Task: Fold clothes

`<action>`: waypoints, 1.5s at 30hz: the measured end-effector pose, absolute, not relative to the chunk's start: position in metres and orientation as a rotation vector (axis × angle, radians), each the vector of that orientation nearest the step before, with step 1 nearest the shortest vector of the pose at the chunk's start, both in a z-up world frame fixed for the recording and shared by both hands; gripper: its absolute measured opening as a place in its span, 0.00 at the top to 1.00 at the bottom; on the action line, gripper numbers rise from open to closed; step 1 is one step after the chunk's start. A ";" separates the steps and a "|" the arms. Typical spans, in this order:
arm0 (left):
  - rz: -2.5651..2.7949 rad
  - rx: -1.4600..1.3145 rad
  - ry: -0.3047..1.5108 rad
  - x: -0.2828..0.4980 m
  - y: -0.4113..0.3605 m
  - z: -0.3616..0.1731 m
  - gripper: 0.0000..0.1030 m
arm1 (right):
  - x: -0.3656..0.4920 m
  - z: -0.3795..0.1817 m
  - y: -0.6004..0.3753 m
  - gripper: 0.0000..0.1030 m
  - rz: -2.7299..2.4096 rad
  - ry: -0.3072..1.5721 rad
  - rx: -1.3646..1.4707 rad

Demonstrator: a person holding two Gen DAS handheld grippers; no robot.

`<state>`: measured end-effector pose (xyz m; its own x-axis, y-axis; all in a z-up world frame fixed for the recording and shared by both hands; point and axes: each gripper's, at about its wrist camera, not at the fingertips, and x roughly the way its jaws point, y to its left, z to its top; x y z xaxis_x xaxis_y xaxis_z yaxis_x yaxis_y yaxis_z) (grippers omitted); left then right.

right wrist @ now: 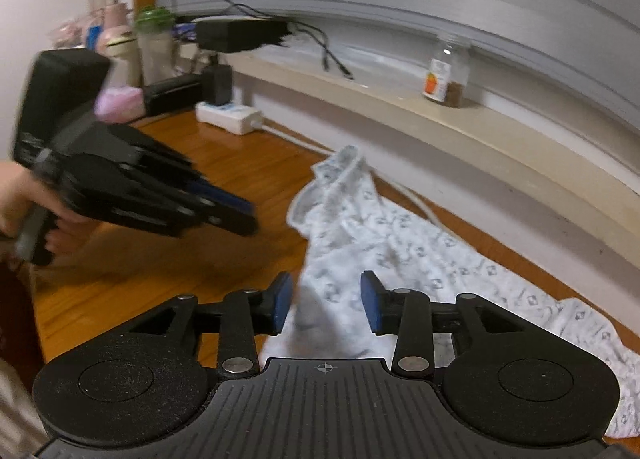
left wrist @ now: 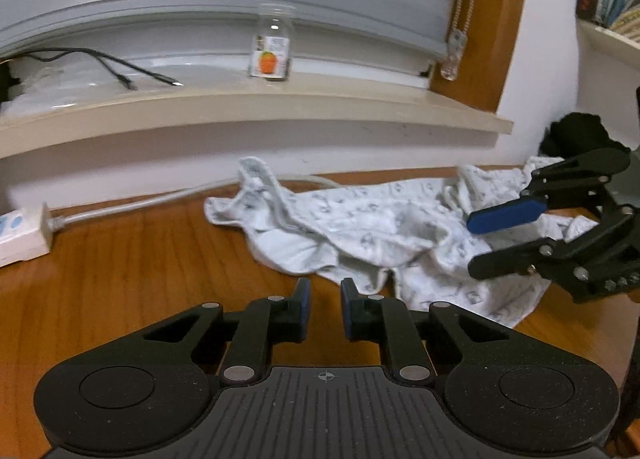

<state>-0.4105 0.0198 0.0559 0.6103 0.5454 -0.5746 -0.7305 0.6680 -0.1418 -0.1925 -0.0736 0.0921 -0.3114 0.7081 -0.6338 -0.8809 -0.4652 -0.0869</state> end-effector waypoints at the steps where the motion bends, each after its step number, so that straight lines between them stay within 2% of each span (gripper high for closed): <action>1: 0.755 -0.381 0.521 -0.407 0.020 0.056 0.83 | -0.196 0.091 -0.075 0.58 1.929 0.329 -0.764; 4: 0.751 -0.372 0.507 -0.399 0.018 0.055 0.83 | -0.194 0.077 -0.068 0.55 1.817 0.318 -0.826; 6: 0.741 -0.378 0.504 -0.395 0.018 0.055 0.83 | -0.184 0.070 -0.064 0.59 1.802 0.347 -0.811; 8: 0.735 -0.372 0.511 -0.390 0.016 0.053 0.83 | -0.170 0.071 -0.063 0.93 1.824 0.385 -0.765; 14: 0.723 -0.335 0.517 -0.376 0.011 0.051 0.83 | -0.118 0.099 -0.075 0.93 1.740 0.373 -0.559; 16: 0.720 -0.319 0.510 -0.371 0.009 0.051 0.83 | -0.107 0.098 -0.076 0.93 1.692 0.338 -0.568; 17: 0.717 -0.318 0.510 -0.368 0.009 0.051 0.78 | -0.102 0.096 -0.074 0.93 1.668 0.337 -0.566; 19: 0.699 -0.327 0.513 -0.359 0.011 0.048 0.75 | -0.089 0.092 -0.071 0.93 1.628 0.352 -0.549; 24: 0.654 -0.324 0.510 -0.338 0.002 0.046 0.75 | -0.069 0.085 -0.060 0.93 1.605 0.412 -0.485; 26: 0.634 -0.308 0.505 -0.329 -0.004 0.047 0.66 | -0.066 0.084 -0.057 0.93 1.618 0.435 -0.466; 30: 0.583 -0.292 0.483 -0.312 -0.014 0.055 0.62 | -0.068 0.090 -0.058 0.93 1.652 0.460 -0.427; 32: 0.556 -0.291 0.474 -0.304 -0.017 0.057 0.49 | -0.069 0.093 -0.058 0.93 1.663 0.463 -0.421; 33: 0.543 -0.289 0.470 -0.299 -0.018 0.059 0.48 | -0.070 0.094 -0.058 0.93 1.668 0.463 -0.421; 36: 0.501 -0.292 0.478 -0.286 -0.023 0.056 0.50 | -0.072 0.099 -0.058 0.93 1.663 0.440 -0.432; 38: 0.473 -0.294 0.486 -0.278 -0.026 0.053 0.71 | -0.073 0.102 -0.056 0.94 1.655 0.429 -0.439; 45: 0.512 -0.220 0.566 -0.250 -0.031 0.041 0.71 | -0.066 0.088 -0.050 0.94 1.611 0.429 -0.483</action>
